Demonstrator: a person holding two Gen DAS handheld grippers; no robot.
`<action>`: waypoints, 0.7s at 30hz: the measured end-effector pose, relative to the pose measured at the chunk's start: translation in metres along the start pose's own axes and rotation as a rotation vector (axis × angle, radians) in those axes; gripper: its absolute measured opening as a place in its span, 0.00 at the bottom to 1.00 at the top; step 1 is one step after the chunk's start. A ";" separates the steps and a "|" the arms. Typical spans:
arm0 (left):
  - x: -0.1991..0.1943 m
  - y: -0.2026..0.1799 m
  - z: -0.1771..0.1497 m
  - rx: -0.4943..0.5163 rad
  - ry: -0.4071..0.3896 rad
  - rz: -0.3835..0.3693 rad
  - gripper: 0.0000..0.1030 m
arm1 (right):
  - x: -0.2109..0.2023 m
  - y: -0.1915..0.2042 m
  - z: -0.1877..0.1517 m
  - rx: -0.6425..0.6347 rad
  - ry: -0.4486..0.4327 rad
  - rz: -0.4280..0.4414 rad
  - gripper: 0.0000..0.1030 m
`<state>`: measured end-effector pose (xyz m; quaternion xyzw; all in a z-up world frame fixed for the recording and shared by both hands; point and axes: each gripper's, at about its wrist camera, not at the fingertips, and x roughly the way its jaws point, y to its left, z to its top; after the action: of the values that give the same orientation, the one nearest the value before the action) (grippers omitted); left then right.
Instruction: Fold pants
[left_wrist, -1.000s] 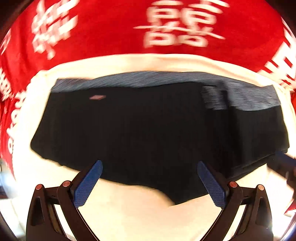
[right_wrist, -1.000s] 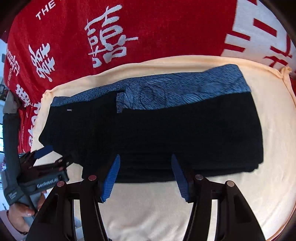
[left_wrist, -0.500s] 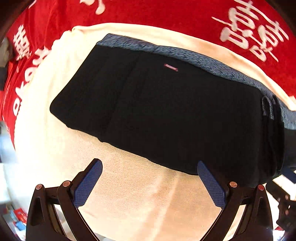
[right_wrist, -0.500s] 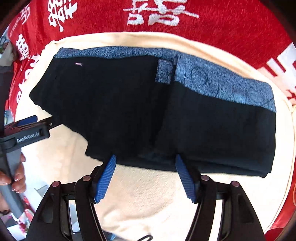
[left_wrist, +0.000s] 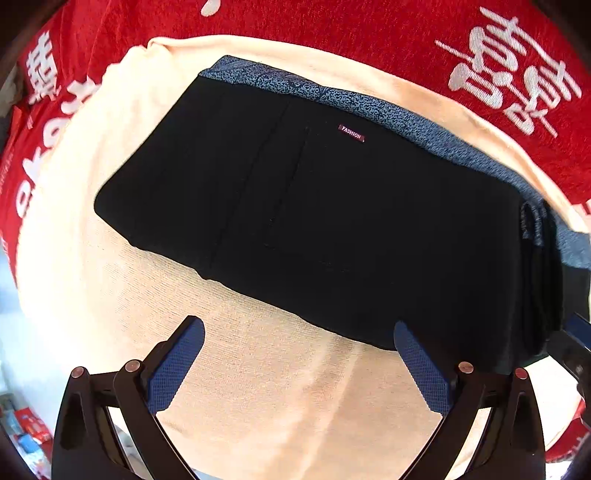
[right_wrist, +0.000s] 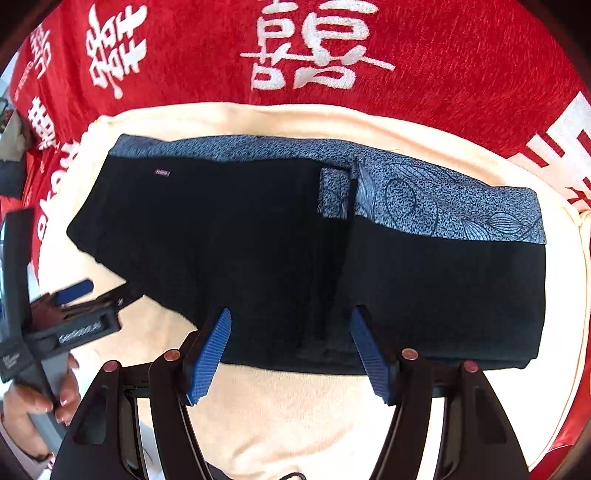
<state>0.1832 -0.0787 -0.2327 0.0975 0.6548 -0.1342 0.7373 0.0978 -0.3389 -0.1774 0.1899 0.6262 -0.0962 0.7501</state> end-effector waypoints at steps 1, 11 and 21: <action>0.000 0.004 0.000 -0.019 0.003 -0.028 1.00 | 0.002 -0.002 0.000 0.008 0.006 0.001 0.75; 0.000 0.064 -0.007 -0.080 -0.009 -0.153 1.00 | 0.026 -0.010 -0.013 0.036 0.054 0.003 0.80; -0.006 0.145 0.014 -0.325 -0.093 -0.365 1.00 | 0.032 -0.010 -0.011 0.008 0.066 0.040 0.90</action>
<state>0.2428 0.0545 -0.2293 -0.1482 0.6398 -0.1624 0.7364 0.0907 -0.3403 -0.2121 0.2085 0.6464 -0.0774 0.7299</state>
